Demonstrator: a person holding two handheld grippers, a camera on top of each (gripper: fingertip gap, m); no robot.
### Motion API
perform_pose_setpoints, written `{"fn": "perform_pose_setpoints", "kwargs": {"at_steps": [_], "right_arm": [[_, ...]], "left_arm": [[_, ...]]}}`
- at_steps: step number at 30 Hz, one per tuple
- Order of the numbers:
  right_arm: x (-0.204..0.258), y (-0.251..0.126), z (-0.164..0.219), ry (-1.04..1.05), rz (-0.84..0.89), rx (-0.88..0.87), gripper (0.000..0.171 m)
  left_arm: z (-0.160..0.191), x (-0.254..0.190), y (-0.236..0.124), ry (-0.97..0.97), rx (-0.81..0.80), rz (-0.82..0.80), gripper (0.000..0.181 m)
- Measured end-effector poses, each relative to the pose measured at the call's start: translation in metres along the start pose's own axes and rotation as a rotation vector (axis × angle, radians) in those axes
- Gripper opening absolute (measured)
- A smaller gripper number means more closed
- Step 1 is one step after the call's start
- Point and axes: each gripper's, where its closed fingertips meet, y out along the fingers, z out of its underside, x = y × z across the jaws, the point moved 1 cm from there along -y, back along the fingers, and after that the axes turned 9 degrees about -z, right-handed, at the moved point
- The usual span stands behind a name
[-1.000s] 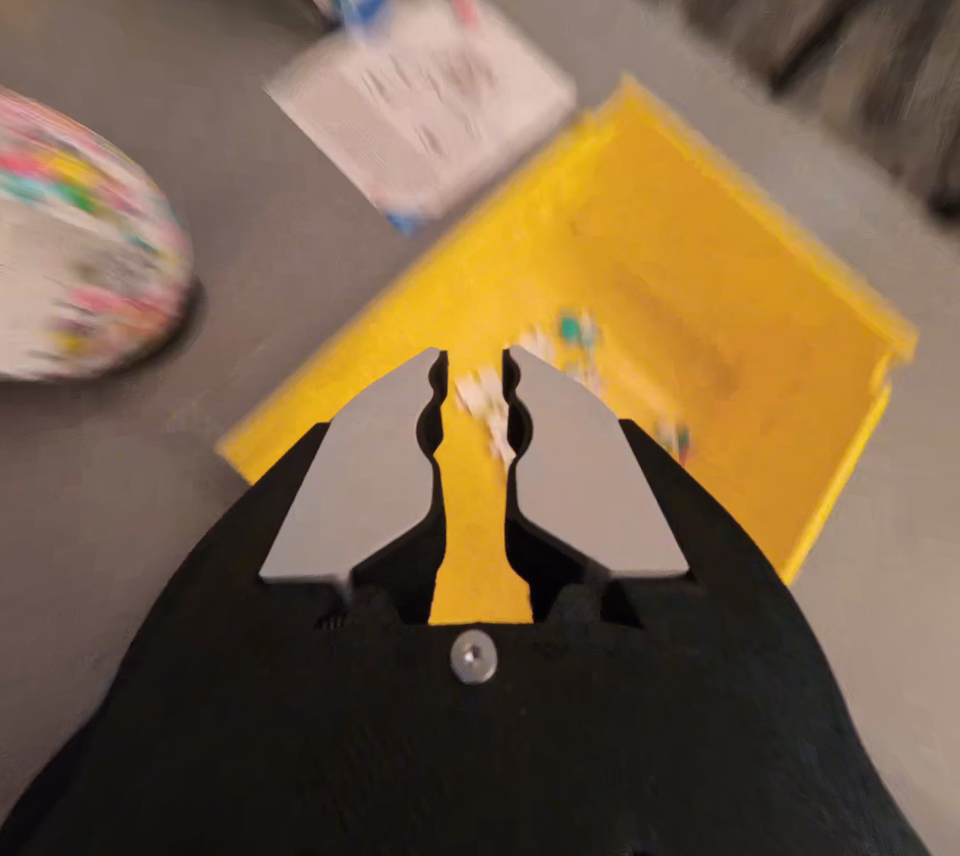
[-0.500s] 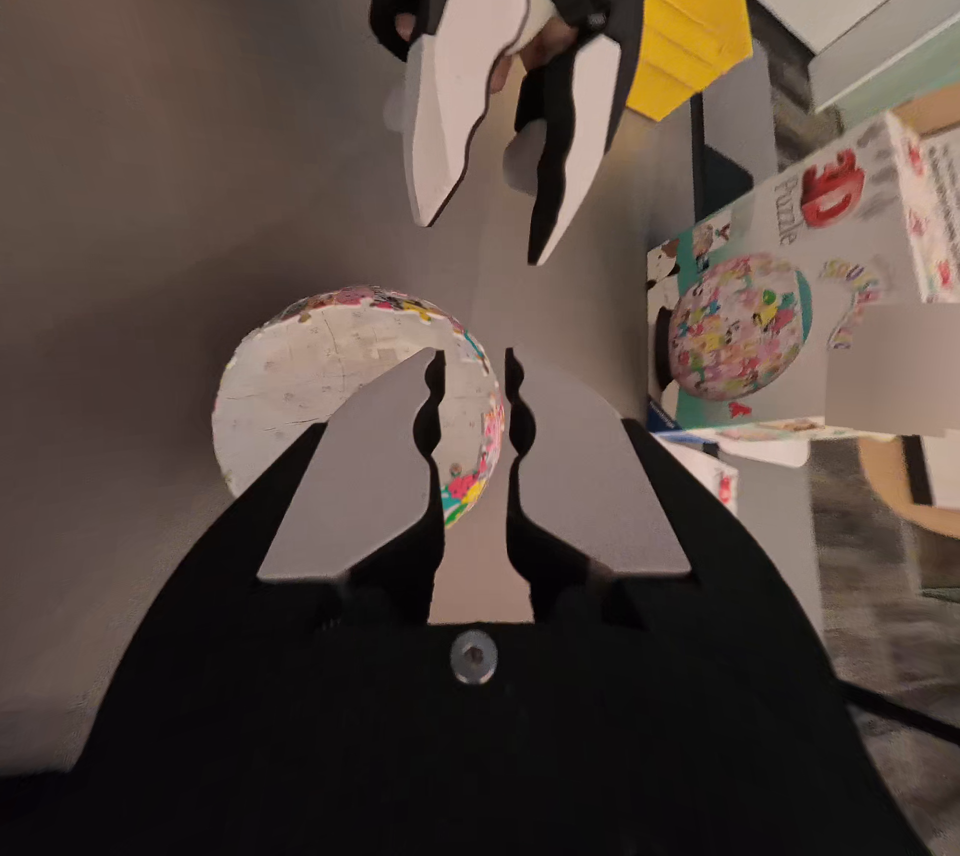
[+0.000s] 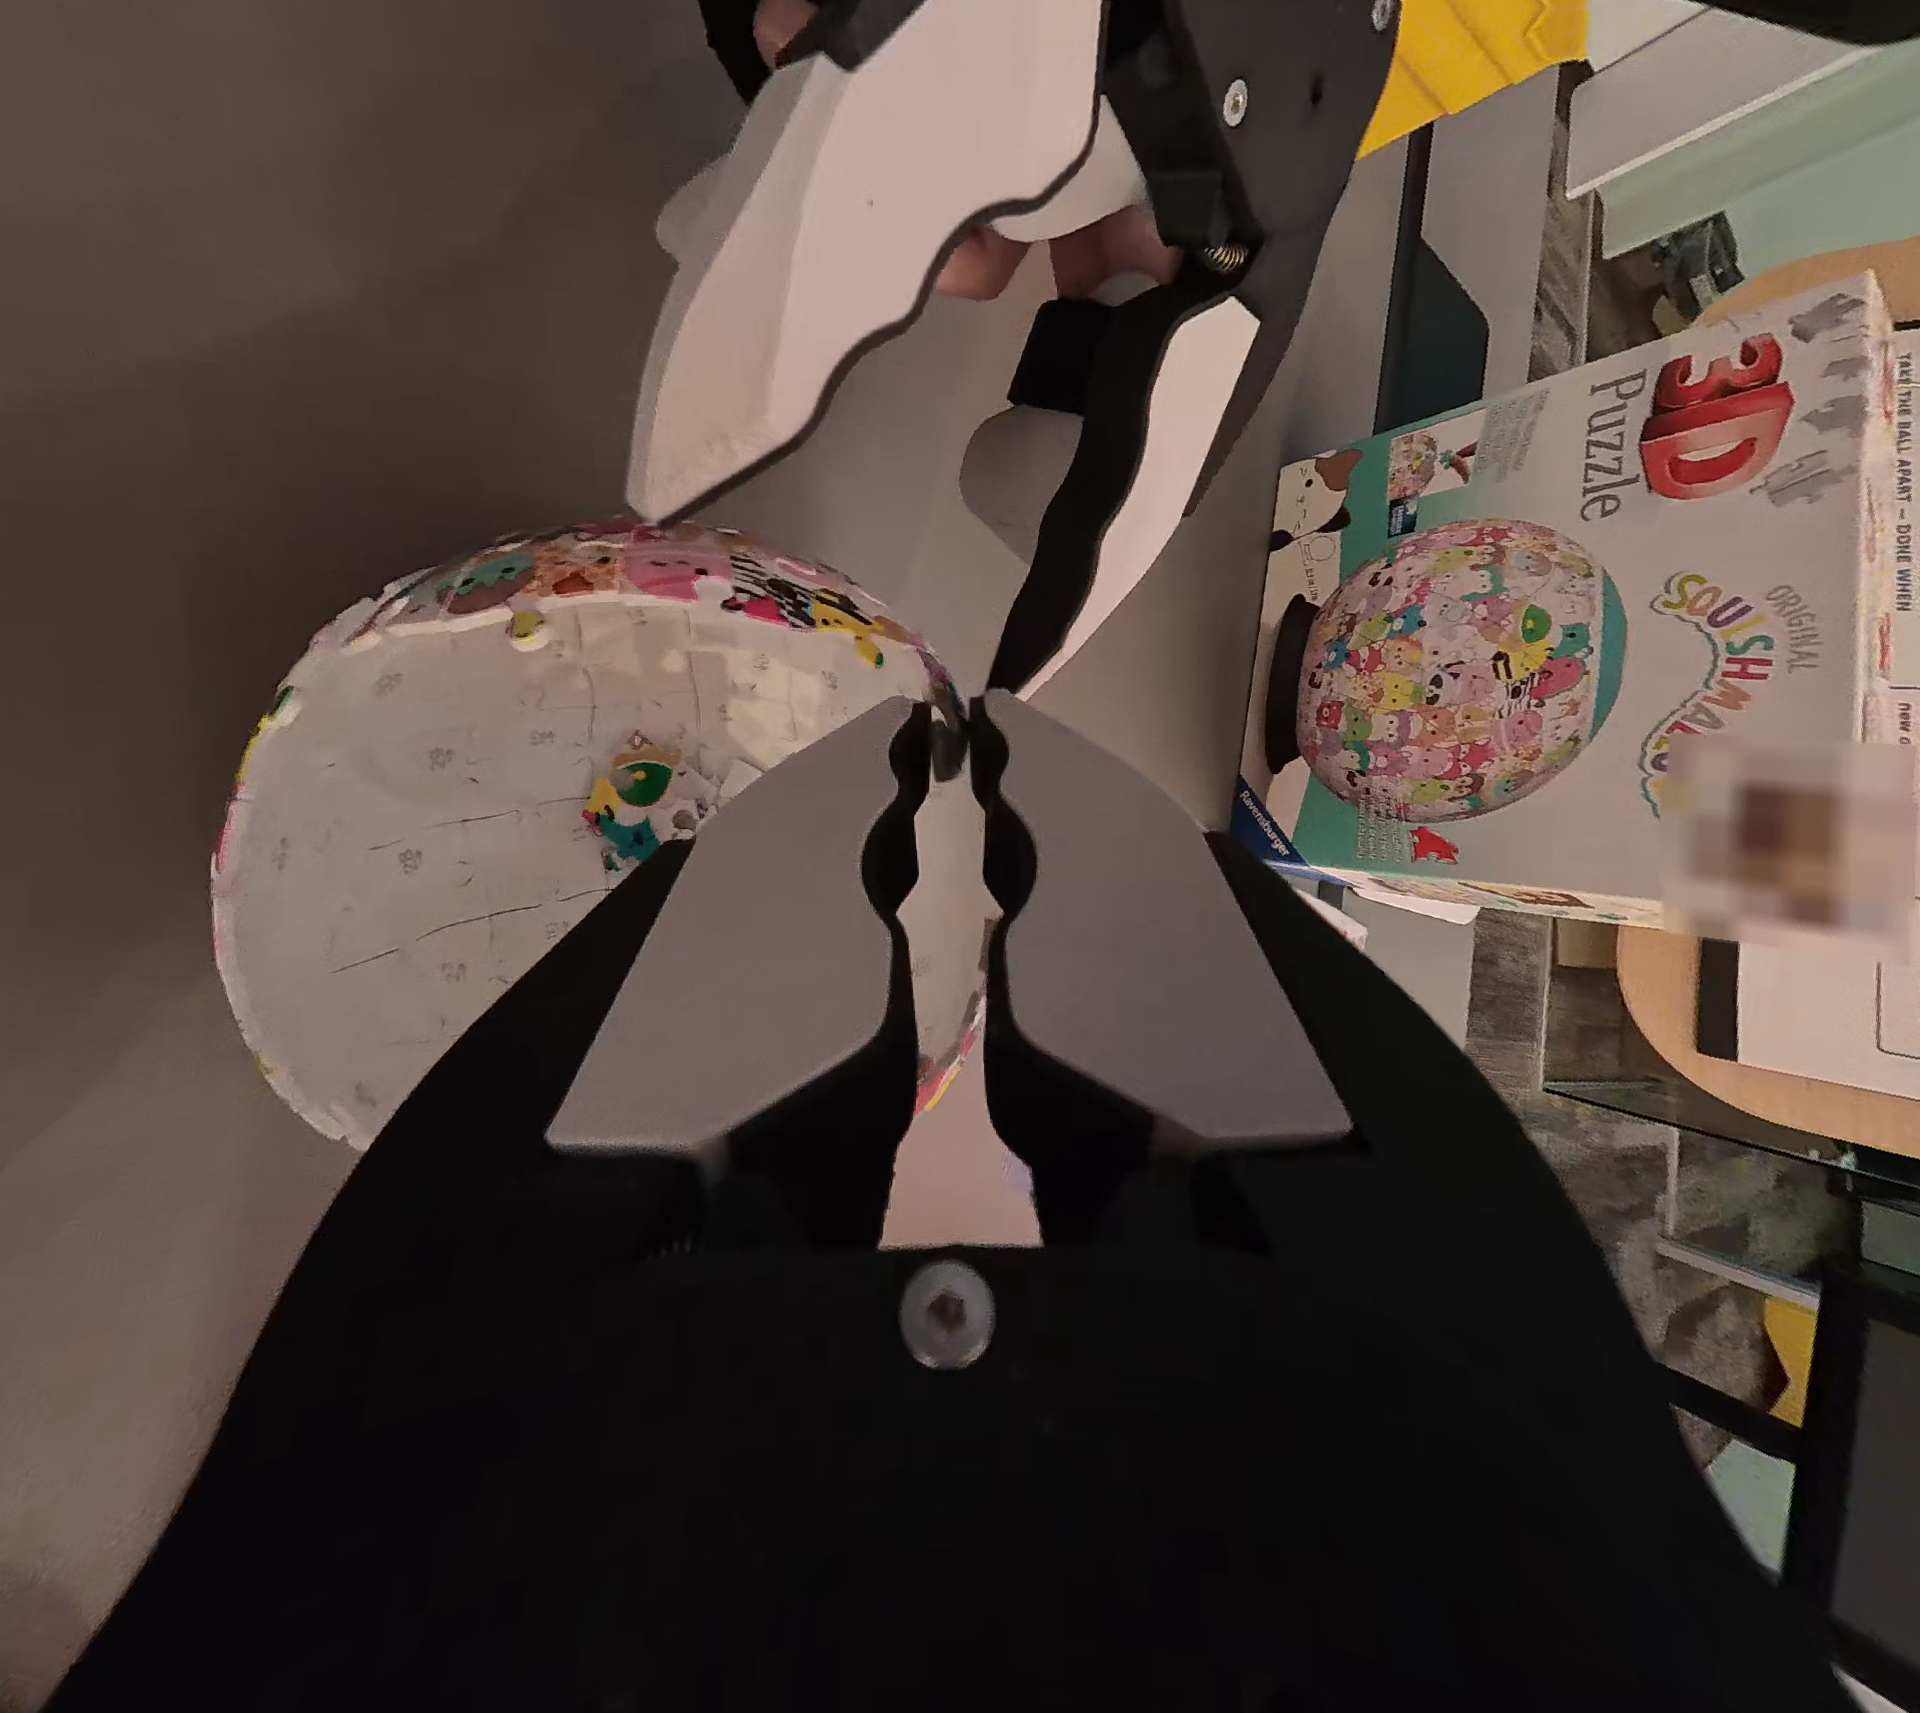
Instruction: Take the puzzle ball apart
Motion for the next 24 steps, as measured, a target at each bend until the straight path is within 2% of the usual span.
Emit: {"fn": "perform_pose_setpoints", "kwargs": {"at_steps": [5, 12, 21, 24], "right_arm": [[0.0, -0.002, 0.0, 0.076, -0.04, -0.038, 0.008], [-0.002, -0.006, 0.002, 0.266, -0.116, -0.072, 0.009], [0.005, -0.009, -0.002, -0.014, -0.039, 0.05, 0.006], [0.009, -0.012, 0.0, -0.123, -0.008, 0.139, 0.005]], "left_arm": [[0.008, 0.001, 0.007, 0.051, 0.045, -0.031, 0.085], [0.005, -0.002, 0.01, 0.033, 0.021, -0.023, 0.081], [0.007, -0.008, 0.013, 0.057, 0.034, -0.006, 0.081], [0.007, -0.011, 0.017, 0.054, 0.028, 0.004, 0.081]]}}
